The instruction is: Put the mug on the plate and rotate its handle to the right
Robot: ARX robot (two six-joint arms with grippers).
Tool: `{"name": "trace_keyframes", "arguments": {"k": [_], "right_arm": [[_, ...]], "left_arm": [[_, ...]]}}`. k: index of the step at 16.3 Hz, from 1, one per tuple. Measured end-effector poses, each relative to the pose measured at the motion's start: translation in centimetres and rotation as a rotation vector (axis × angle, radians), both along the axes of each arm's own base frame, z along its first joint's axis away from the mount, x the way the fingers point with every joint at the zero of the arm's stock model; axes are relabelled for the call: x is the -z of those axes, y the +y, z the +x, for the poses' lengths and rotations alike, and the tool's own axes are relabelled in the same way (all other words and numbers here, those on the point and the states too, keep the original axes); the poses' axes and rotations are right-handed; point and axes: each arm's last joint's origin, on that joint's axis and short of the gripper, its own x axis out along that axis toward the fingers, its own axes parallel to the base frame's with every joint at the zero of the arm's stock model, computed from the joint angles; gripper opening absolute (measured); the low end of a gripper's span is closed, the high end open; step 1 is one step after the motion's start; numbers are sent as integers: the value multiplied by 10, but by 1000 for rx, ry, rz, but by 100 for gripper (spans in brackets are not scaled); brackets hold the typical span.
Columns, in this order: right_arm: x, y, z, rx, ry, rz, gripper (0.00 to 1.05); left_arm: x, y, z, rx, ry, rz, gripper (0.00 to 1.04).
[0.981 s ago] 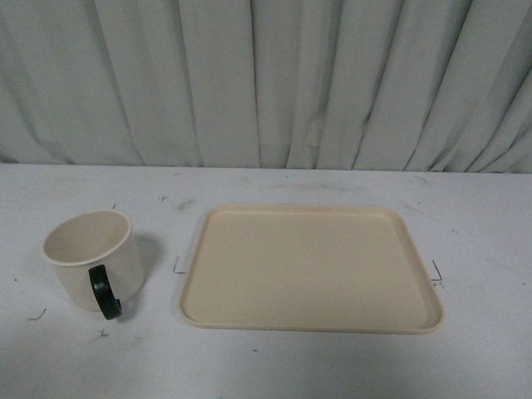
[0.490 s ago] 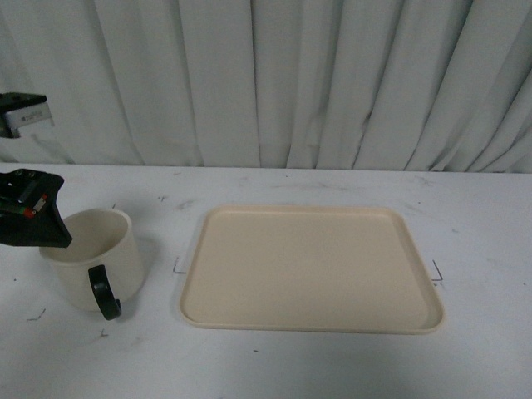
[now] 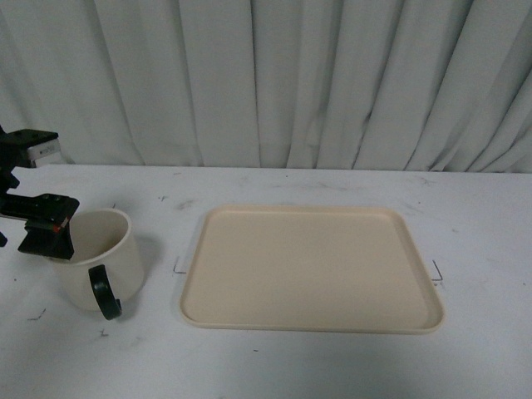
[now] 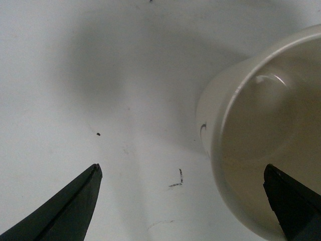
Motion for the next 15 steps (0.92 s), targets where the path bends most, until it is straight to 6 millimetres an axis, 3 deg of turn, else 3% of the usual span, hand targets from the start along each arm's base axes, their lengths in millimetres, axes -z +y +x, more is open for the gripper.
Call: {"name": "trace_keyframes", "arguments": {"k": [1,4,11,15], "right_arm": [[0,0,0,0,0,0,98],[0,0,0,0,0,0,98],[0,0,0,0,0,0,98],[0,0,0,0,0,0,98]], "left_arm": [[2,0,3,-6,-2,4,97],[4,-4,7,-35,12,-11,63],[2,-18,6,-44,32,-42,6],[-30,-36,0,-75,-5,-14,3]]}}
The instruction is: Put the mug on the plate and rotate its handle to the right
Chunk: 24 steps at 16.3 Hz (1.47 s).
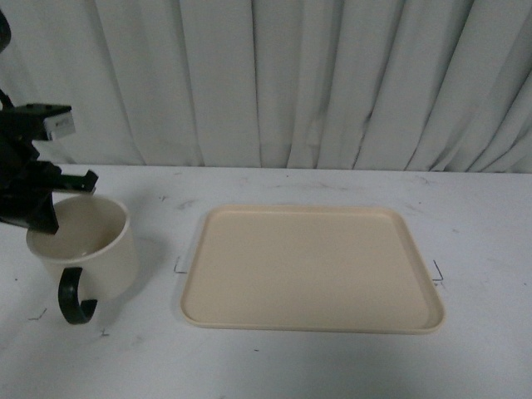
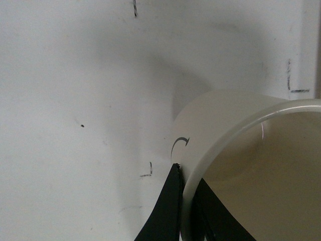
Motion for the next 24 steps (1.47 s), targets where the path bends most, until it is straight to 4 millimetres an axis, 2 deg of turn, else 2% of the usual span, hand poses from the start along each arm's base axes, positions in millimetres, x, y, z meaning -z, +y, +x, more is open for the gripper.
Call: {"name": "trace_keyframes", "arguments": {"k": [2,4,5,7,9,10,13,16,21,22,23,24], "right_arm": [[0,0,0,0,0,0,98],[0,0,0,0,0,0,98],[0,0,0,0,0,0,98],[0,0,0,0,0,0,98],[0,0,0,0,0,0,98],[0,0,0,0,0,0,98],[0,0,0,0,0,0,98],[0,0,0,0,0,0,98],[0,0,0,0,0,0,98],[0,0,0,0,0,0,98],[0,0,0,0,0,0,98],[0,0,0,0,0,0,98]], "left_arm": [[-17,-20,5,3,-37,-13,3],[-40,-75,14,65,-79,-86,3],[-45,-111,20,130,-87,-136,3],[-39,-170,27,237,-78,-173,3],[-17,-204,33,285,-15,-174,3],[-8,-209,37,282,4,-164,3],[16,-206,50,232,48,-109,3],[25,-207,56,211,74,-90,3],[17,-224,45,339,33,-158,53],[7,-223,34,414,-33,-204,64],[-15,-219,20,488,-163,-273,75],[-46,-209,2,516,-352,-325,85]]}}
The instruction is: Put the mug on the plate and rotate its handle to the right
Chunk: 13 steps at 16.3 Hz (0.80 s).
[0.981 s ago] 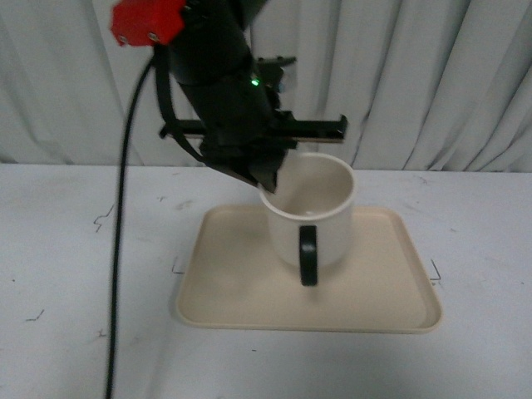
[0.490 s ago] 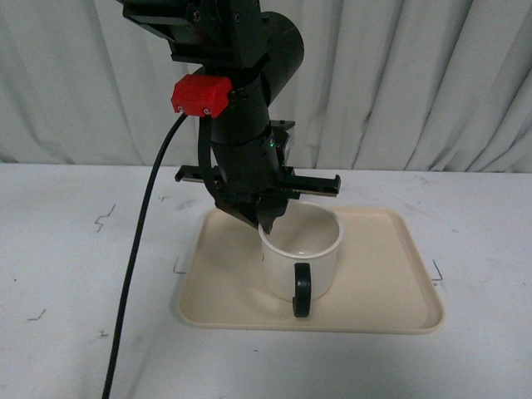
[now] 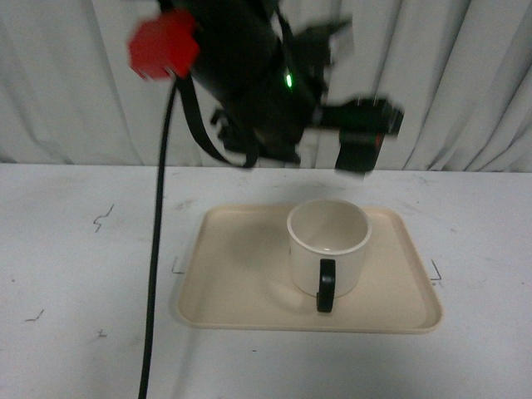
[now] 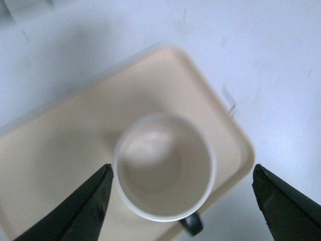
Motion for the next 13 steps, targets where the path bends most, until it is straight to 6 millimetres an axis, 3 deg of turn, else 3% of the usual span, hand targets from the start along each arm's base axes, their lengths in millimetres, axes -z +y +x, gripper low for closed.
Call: {"name": "trace_keyframes", "arguments": {"k": [1,2,3,4,5,6,7,10,12,13], "right_arm": [[0,0,0,1,0,0,98],[0,0,0,0,0,0,98],[0,0,0,0,-1,0,98],[0,0,0,0,0,0,98],[0,0,0,0,0,0,98],[0,0,0,0,0,0,98],[0,0,0,0,0,0,98],[0,0,0,0,0,0,98],[0,0,0,0,0,0,98],[0,0,0,0,0,0,98]], "left_arm": [[-34,8,-19,-69,-260,-67,89],[-60,24,-35,-259,-545,-119,78],[-62,49,-53,-460,-708,-138,67],[-42,76,-67,-594,-765,-124,56],[-9,104,-82,-651,-752,-86,44],[11,122,-98,-665,-730,-64,33],[13,133,-118,-648,-745,-86,20],[5,152,-146,-636,-812,-138,2],[30,171,-170,-647,-742,-90,2],[31,177,-179,-647,-749,-95,2]]}}
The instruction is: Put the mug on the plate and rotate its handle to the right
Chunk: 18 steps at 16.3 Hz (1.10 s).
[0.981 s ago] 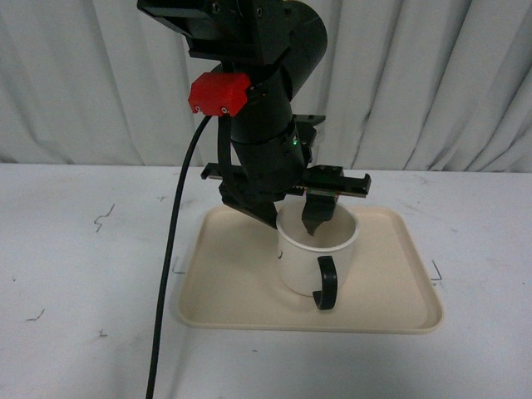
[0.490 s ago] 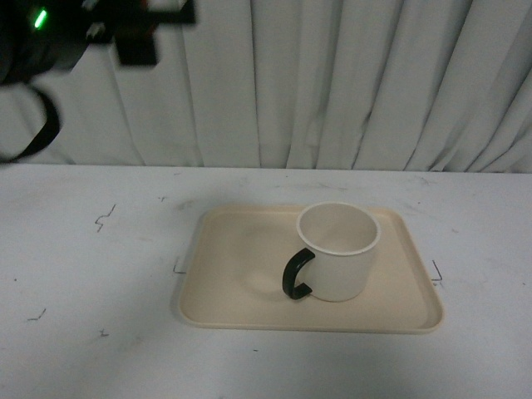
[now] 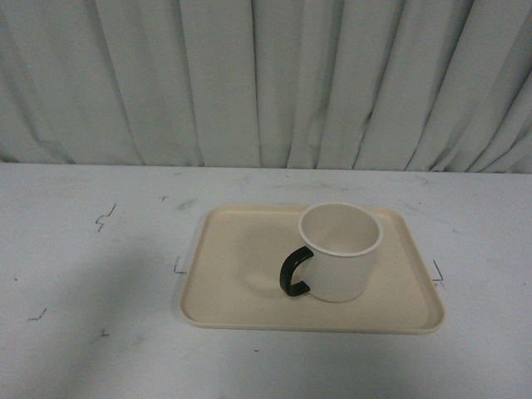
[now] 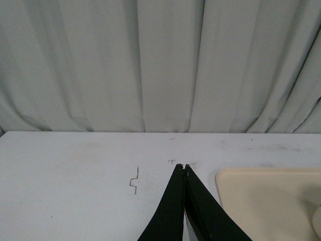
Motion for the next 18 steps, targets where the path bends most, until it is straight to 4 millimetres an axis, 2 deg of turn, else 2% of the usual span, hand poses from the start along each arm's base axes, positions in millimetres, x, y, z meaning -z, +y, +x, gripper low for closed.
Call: {"name": "trace_keyframes", "arguments": {"k": [2,4,7,10,18], "right_arm": [[0,0,0,0,0,0,98],[0,0,0,0,0,0,98],[0,0,0,0,0,0,98],[0,0,0,0,0,0,98],[0,0,0,0,0,0,98]], "left_arm": [[-2,7,-16,14,-33,-5,2],[7,14,-29,6,-5,-3,2],[7,20,-44,9,-27,-5,2],[24,32,-58,-1,13,-5,2],[13,31,-79,13,-35,-5,2]]}}
